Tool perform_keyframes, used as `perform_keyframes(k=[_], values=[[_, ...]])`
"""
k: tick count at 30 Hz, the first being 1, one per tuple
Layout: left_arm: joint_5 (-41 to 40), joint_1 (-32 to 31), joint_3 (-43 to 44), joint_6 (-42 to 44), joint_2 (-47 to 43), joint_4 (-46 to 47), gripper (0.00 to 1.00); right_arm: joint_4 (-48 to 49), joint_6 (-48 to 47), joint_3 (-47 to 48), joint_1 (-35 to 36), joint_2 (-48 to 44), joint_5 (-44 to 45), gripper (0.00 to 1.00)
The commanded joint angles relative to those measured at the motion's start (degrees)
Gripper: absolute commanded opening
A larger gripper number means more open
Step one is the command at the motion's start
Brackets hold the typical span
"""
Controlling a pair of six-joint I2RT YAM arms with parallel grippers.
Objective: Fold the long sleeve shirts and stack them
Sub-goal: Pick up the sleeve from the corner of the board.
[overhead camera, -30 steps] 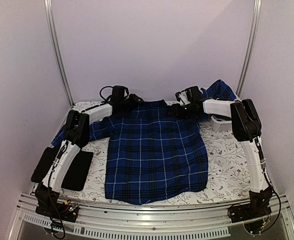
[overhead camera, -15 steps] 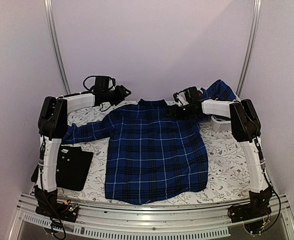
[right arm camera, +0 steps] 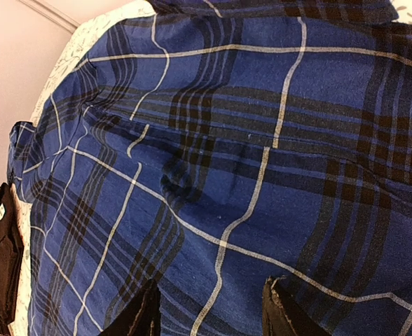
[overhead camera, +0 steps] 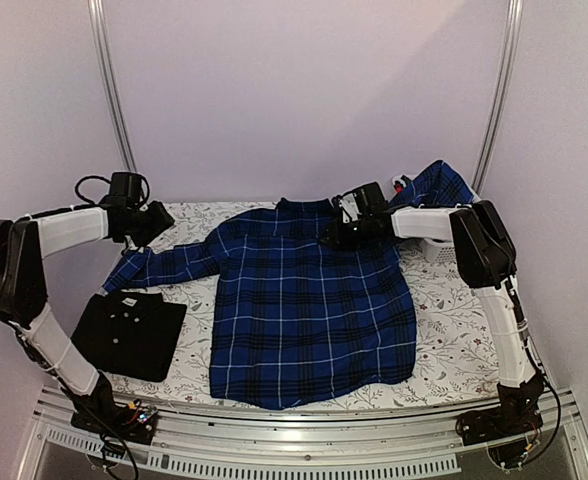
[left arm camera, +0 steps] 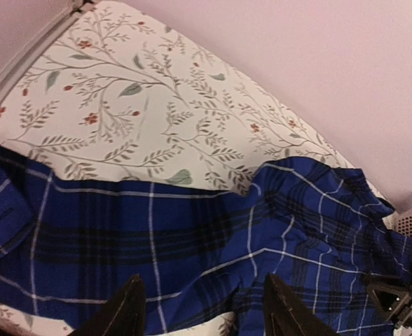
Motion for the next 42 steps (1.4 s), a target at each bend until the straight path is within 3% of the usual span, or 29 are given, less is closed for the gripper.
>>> perform_keyframes(k=[1,11,33,38,42], values=[[-7.8,4.3,-5.8,1.2,-4.2,-7.8,0.57,2.8,1.4,-1.6,0.8,-4.5,-0.1,0.48],[-7.5,11.6,-6.3,5.1,0.9,-9.6,0.59,3.6,1.4,-1.7,1.8,-4.6,-1.7,0.48],[-11.3,16.8,0.1,7.2,14.4,-11.4,0.62,4.8,1.6,-2.2,1.8,-3.3,-4.0,0.48],[-12.2,16.9,1.4,7.4,16.2,-11.9,0.54,4.9,1.8,-2.3,1.8,-3.0,-4.3,0.48],[-12.8,16.9,2.3,8.0,17.3,-12.4,0.35,4.8,1.9,-2.4,1.8,-2.7,-4.5,0.48]])
